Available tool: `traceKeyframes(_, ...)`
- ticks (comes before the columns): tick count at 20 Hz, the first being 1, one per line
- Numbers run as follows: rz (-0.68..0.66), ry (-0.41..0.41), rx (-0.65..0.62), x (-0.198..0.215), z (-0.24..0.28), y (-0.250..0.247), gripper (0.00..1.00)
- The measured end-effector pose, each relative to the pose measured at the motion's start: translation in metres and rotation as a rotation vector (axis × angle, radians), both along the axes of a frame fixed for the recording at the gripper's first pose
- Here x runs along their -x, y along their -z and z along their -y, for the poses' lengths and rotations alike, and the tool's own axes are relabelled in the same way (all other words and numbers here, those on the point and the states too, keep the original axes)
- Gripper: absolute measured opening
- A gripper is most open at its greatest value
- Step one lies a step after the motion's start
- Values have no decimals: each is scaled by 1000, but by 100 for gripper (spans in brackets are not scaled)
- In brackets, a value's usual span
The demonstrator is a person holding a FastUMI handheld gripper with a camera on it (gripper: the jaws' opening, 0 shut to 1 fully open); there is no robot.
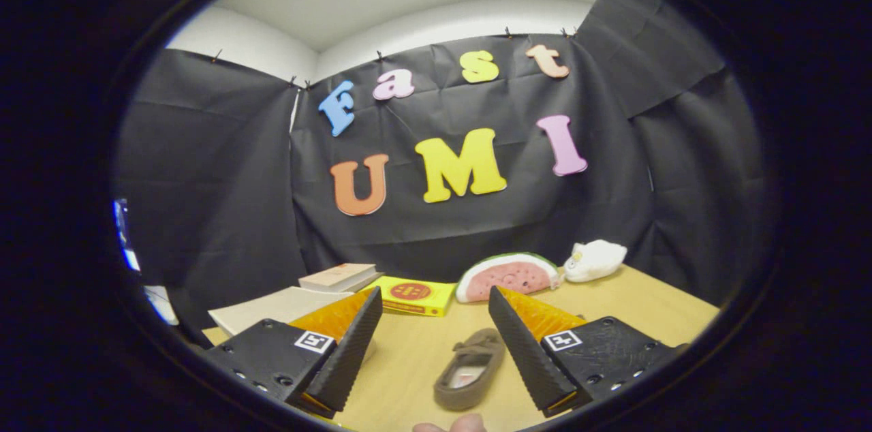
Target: Open the storage box then place both shoes into the box .Put the left shoe in first, then the right shoe, with the right side of both shoes facing outward in a uniform manner.
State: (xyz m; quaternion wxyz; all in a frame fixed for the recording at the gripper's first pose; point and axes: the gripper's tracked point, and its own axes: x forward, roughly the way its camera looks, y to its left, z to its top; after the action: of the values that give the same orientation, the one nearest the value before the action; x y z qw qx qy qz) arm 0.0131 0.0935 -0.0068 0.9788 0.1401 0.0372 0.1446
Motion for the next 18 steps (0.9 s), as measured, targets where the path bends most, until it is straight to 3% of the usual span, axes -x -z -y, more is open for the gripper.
traceKeyframes(5,-119,-182,-137,-9,-69,29,96)
traceKeyframes(11,-291,-331,-243,-16,-131,68,95)
traceKeyframes(18,-450,-405,-333,-20,-178,104,95)
